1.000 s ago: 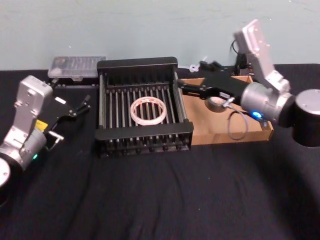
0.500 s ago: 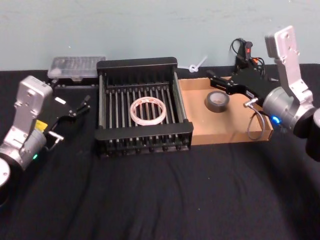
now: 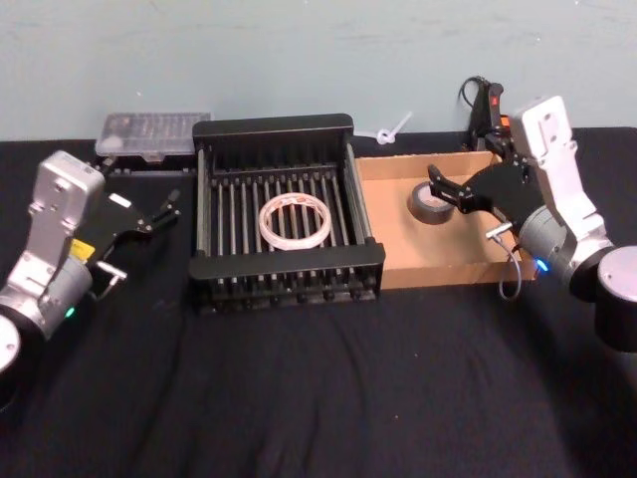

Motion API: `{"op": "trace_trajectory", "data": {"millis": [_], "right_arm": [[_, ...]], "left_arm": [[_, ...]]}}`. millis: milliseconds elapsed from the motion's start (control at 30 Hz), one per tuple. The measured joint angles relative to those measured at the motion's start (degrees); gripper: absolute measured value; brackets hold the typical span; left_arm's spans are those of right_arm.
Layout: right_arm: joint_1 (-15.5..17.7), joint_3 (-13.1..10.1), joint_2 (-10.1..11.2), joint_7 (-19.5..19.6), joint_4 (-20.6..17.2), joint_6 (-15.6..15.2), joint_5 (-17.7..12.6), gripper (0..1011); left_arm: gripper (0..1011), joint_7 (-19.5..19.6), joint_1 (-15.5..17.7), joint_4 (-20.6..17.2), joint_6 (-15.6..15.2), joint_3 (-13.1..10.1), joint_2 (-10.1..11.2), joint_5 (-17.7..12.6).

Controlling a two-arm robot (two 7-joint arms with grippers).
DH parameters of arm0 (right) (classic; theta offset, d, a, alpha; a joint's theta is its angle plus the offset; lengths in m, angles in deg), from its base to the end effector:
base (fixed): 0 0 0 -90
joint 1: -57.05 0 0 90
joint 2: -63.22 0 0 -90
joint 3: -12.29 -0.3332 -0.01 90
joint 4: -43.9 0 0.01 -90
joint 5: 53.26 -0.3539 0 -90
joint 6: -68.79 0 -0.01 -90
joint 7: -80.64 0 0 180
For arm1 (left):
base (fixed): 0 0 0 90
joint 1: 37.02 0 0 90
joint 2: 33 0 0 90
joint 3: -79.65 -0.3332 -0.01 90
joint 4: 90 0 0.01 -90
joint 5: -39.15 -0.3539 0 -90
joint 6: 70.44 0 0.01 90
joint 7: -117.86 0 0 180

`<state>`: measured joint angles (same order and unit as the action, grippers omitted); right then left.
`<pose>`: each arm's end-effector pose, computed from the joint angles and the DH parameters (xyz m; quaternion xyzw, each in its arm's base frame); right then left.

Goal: Pick up the white tape and place it into the black box , Pick up the silver tape and place it into the brown box.

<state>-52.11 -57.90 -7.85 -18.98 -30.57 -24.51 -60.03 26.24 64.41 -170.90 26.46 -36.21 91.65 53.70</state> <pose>0.4677 -0.0283 -0.3206 -0.1361 -0.0724 -0.5502 0.8207 0.4077 0.0954 -0.3457 0.1416 -0.1324 0.5800 0.7913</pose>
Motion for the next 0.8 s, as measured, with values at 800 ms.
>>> {"op": "trace_trajectory", "data": {"millis": [800], "right_arm": [[0.3, -0.6, -1.0, 0.7, 2.7, 0.4, 3.1, 1002]], "left_arm": [[1001, 0.0, 0.0, 0.0, 0.0, 0.0, 0.0, 0.0]]}}
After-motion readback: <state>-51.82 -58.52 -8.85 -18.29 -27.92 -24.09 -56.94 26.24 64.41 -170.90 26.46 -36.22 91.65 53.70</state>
